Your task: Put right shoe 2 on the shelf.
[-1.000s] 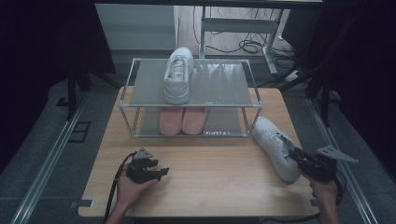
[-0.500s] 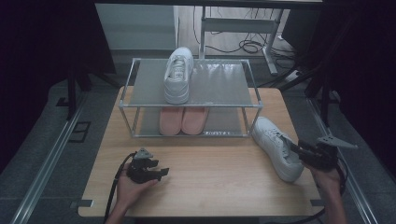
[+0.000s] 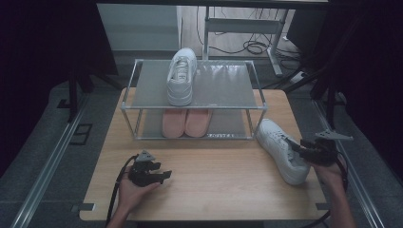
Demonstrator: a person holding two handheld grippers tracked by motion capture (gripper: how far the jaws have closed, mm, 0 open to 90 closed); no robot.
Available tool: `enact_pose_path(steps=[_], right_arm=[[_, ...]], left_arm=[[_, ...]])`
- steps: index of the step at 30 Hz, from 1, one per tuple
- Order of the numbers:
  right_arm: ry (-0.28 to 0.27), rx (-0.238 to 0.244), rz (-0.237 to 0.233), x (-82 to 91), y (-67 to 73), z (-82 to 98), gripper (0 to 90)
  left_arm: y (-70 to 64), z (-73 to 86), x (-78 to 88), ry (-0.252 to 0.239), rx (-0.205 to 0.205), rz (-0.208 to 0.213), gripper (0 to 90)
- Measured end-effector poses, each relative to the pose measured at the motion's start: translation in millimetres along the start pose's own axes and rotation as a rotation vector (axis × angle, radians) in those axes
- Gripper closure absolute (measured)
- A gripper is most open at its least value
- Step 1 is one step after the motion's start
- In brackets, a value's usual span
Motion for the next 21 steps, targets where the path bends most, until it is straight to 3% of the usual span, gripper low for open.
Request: enact_pose_path(steps=[8,14,21], right_arm=[[0.060,0.021,0.029,-18.3,-4.1,0.0,53.5],[0.109,0.050,0.080,-30.1,-3.5,1.2,66.7],[0.118,0.038,0.106,-30.3,-4.4,0.5,76.7]], left_arm=[[0.0,0.2,-0.2,0.001,0.003,0.000,38.9],[0.7,0.4,0.5,0.000,0.004,0.000,38.9],[0.3,0.5,0.2,0.001,0.003,0.000,38.9]])
Point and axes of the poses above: each handheld gripper's, and its own axes: x roughly backward along the jaws, z roughly out of its underside, y roughly to its left, the point moved 3 cm from there along -x, roughly forward along the jaws, and after that the axes turned 2 degrees about -x, right-handed, at the moved point
